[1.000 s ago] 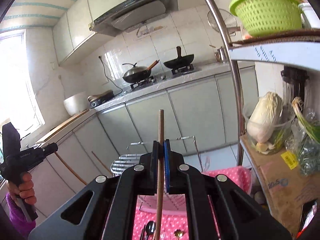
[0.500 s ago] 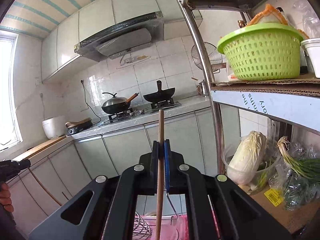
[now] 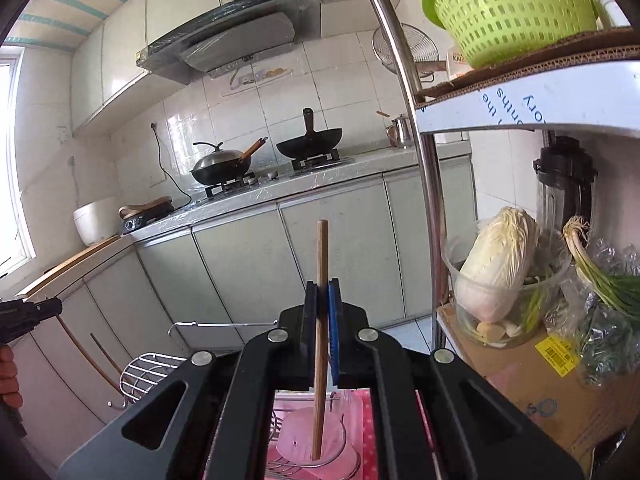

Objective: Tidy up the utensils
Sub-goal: 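Lift the chopstick with the left tool while the right tool carries its chopstick over the cup, then open the left tool over the pink cup while the right tool releases its chopstick there, then lower the left tool onto a dark chopstick while the right tool approaches the gold spoon, then close the left tool on the dark chopstick while the right tool closes on the gold spoon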

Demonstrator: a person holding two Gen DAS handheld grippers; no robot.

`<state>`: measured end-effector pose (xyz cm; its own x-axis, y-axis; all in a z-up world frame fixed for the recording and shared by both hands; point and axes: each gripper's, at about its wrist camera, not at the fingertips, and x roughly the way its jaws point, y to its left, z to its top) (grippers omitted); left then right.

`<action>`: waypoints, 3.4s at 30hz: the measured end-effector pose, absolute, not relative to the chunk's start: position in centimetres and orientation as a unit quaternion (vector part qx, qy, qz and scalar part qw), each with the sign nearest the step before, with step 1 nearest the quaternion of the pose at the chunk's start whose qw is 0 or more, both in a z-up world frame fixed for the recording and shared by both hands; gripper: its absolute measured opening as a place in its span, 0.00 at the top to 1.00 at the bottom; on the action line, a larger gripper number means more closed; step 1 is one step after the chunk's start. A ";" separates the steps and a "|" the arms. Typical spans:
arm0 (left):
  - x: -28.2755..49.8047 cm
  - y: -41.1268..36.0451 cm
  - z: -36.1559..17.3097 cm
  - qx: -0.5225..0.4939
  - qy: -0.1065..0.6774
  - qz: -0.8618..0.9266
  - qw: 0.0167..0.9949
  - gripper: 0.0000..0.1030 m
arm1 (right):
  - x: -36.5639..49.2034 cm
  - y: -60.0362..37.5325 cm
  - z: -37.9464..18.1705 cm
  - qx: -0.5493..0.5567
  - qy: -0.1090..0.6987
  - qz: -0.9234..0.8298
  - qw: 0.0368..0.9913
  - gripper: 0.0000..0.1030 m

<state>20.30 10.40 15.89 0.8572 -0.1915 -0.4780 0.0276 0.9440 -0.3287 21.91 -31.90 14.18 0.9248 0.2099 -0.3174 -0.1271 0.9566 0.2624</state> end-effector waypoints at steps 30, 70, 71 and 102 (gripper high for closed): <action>22.1 10.6 10.9 -0.209 0.276 -0.029 0.938 0.57 | 21.7 -32.3 9.1 0.151 0.264 0.096 0.948 0.60; 13.7 0.0 -11.4 -0.200 0.586 -0.111 0.778 0.91 | 10.7 -31.9 -2.3 0.191 0.416 0.149 0.876 0.58; 14.1 -0.2 -11.8 -0.198 0.590 -0.106 0.776 0.91 | 10.7 -31.9 -2.3 0.194 0.416 0.152 0.875 0.58; 16.9 3.0 -13.0 -0.128 0.609 -0.037 0.782 0.94 | 13.2 -29.2 -6.1 0.158 0.490 0.174 0.839 0.58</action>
<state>16.91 3.02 -13.00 0.2557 -0.2138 -0.9428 -0.0990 0.9643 -0.2456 13.16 -29.18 -6.07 0.4589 0.4474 -0.7676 -0.1372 0.8893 0.4364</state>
